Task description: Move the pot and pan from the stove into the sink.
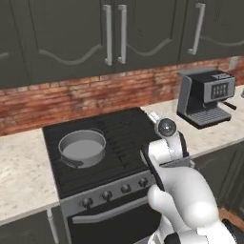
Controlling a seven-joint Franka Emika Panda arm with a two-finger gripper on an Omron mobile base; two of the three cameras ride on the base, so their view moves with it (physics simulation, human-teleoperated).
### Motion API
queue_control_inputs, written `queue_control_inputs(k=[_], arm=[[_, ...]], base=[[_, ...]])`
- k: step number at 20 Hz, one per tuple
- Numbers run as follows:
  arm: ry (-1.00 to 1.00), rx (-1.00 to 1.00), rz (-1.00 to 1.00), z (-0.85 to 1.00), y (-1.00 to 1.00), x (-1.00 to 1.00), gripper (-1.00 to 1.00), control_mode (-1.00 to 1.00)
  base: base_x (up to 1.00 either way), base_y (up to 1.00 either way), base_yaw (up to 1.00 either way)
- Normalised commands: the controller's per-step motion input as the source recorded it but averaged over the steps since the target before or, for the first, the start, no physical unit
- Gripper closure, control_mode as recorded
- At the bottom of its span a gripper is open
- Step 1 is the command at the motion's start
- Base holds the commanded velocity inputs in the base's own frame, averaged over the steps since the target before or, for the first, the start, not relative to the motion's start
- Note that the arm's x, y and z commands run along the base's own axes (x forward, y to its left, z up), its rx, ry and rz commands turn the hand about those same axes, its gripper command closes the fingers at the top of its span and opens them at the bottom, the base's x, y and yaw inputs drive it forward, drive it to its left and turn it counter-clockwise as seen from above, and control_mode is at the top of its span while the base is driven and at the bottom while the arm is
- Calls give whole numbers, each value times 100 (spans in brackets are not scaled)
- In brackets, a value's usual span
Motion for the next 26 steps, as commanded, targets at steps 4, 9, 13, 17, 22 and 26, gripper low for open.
queue_control_inputs(k=[4,9,13,17,22,26], arm=[[0,0,0,0,0,0,-100,100],[0,0,0,0,0,0,-100,100],[0,0,0,0,0,0,-100,100],[0,0,0,0,0,0,-100,100],[0,0,0,0,0,0,-100,100],[0,0,0,0,0,0,-100,100]], base=[[-18,0,45],[-19,0,44],[-12,8,18],[0,2,0],[2,44,0],[7,52,0]])
